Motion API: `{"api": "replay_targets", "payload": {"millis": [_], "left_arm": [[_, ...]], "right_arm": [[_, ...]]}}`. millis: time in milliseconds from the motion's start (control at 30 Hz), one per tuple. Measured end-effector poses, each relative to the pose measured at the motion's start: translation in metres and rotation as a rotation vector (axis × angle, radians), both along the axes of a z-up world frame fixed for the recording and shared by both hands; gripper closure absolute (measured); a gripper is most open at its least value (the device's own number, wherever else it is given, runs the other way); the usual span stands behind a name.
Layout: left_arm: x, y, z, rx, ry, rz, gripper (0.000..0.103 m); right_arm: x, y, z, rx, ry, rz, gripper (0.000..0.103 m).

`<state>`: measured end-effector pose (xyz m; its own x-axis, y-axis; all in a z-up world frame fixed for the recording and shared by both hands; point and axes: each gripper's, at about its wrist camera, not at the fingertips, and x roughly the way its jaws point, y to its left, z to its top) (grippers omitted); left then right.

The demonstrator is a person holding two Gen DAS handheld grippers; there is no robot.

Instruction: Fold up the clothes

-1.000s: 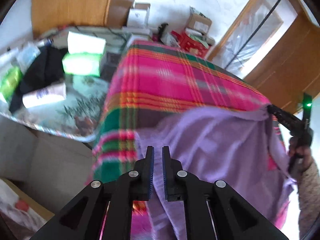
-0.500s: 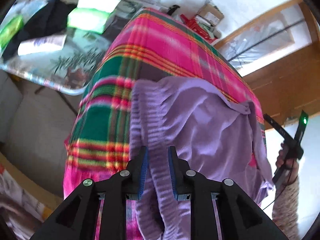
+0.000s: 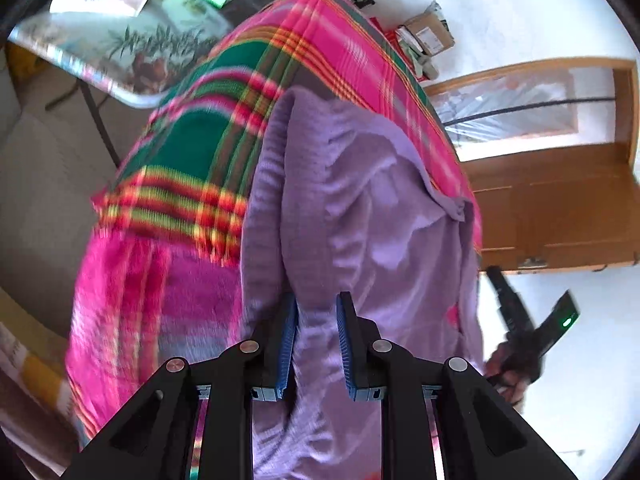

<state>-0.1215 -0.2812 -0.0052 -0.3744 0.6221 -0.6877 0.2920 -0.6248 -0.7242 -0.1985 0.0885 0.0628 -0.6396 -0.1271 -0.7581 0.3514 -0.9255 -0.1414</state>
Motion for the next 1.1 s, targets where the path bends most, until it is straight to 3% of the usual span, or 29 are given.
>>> {"api": "replay_targets", "payload": {"millis": [133, 467, 567, 600, 633, 900, 1100], "left_arm": [[0.007, 0.000, -0.005, 0.055, -0.001, 0.017, 0.082], [-0.020, 0.006, -0.011, 0.150, 0.047, 0.052, 0.079], [-0.022, 0.008, -0.009, 0.131, 0.062, 0.054, 0.079], [-0.022, 0.008, -0.008, 0.119, 0.065, 0.062, 0.094], [-0.020, 0.006, -0.006, 0.095, 0.074, 0.076, 0.100], [-0.012, -0.012, 0.008, -0.023, 0.120, 0.160, 0.098], [-0.009, -0.020, 0.007, -0.084, 0.102, 0.183, 0.098]], "right_arm": [[0.016, -0.019, -0.012, -0.004, -0.044, 0.068, 0.072], [0.023, -0.025, -0.031, -0.030, -0.111, 0.060, 0.072], [0.024, -0.028, -0.033, -0.030, -0.118, 0.065, 0.072], [0.024, -0.030, -0.034, -0.032, -0.120, 0.064, 0.072], [0.024, -0.031, -0.035, -0.034, -0.123, 0.066, 0.072], [0.022, -0.043, -0.035, -0.066, -0.130, 0.074, 0.072], [0.022, -0.048, -0.037, -0.077, -0.133, 0.089, 0.072]]}}
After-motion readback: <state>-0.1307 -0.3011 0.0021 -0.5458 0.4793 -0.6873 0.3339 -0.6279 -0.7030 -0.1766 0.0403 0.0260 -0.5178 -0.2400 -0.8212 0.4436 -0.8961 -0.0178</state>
